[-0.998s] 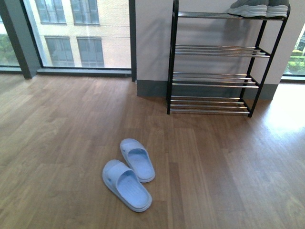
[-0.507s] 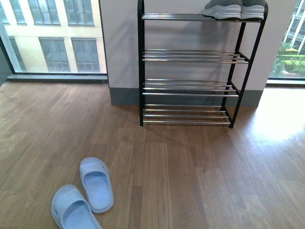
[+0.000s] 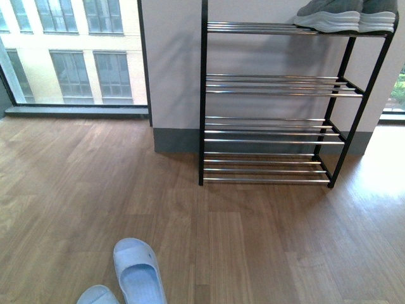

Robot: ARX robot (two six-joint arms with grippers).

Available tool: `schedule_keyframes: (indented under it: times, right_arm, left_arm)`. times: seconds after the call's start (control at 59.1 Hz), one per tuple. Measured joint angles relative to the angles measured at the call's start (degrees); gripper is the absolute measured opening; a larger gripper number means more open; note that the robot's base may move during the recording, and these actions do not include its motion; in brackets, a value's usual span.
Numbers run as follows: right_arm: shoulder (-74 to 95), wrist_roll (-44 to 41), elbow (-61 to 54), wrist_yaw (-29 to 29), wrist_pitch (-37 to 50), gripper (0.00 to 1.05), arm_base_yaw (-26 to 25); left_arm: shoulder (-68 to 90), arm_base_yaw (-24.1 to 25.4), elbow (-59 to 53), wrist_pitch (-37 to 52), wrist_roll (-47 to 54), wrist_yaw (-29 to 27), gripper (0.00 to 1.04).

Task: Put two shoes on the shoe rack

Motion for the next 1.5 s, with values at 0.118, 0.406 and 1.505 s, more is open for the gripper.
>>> schedule_keyframes:
  times: [0.118,0.406,1.505]
  right_arm:
    - [0.02,0.0,0.0,-0.02,0.0,0.95,0.02]
    - [0.0,0.0,0.0,0.0,0.0,0.95,0.02]
    - [0.0,0.0,0.0,0.02,0.0,0.95,0.02]
  left_arm:
    - [0.0,0.0,0.0,0.02,0.0,0.0,0.95]
    - [48.74,-1.7,16.98,3.85,-29.24,-14.73,0.95]
    - [151.42,-13.2,71.91,-4.55,-18.29,-3.21,0.95]
